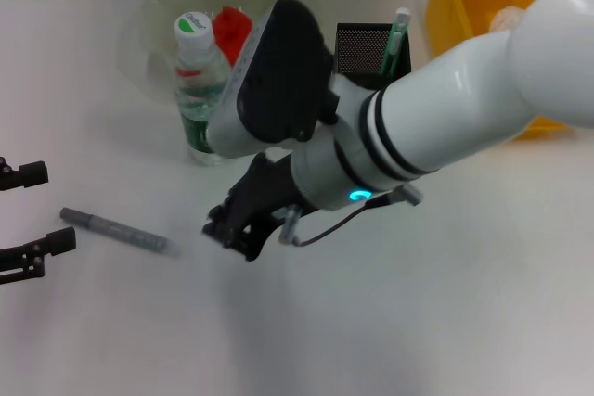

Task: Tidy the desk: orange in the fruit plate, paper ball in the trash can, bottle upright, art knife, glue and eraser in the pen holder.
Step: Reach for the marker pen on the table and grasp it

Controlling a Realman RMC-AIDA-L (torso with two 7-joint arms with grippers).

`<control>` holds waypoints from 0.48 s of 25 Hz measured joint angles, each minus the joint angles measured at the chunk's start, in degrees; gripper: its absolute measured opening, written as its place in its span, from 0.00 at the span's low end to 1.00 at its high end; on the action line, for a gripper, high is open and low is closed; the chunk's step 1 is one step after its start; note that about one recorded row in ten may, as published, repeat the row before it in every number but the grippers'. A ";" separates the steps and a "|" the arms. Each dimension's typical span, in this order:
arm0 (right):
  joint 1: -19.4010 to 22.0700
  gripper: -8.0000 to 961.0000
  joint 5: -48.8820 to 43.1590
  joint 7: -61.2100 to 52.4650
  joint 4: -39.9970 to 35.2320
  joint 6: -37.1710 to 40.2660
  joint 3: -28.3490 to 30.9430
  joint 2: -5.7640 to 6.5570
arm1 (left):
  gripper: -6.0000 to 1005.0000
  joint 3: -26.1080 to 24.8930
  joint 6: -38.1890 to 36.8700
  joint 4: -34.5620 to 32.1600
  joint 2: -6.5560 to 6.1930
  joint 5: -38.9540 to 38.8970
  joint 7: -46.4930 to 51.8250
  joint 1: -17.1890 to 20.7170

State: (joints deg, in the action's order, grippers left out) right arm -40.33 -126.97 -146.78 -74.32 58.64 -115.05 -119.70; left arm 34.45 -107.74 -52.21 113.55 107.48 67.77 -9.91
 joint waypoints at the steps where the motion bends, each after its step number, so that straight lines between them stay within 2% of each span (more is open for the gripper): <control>1: -0.94 0.07 4.43 2.58 3.16 -1.64 -0.30 -0.01 | 0.81 0.00 0.01 0.00 0.00 0.00 -0.01 0.00; 8: -5.55 0.28 14.03 7.87 12.36 -8.96 -4.49 -0.15 | 0.81 0.00 0.15 0.00 0.32 0.18 -0.17 -0.02; 12: -7.74 0.48 15.04 7.73 15.65 -15.09 -9.22 -0.18 | 0.81 0.00 0.39 0.00 0.49 0.36 -0.23 -0.06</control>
State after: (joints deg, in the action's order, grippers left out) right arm -48.07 -111.93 -139.05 -58.68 43.55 -124.28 -119.88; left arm 34.45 -107.36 -52.20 114.04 107.84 67.54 -9.97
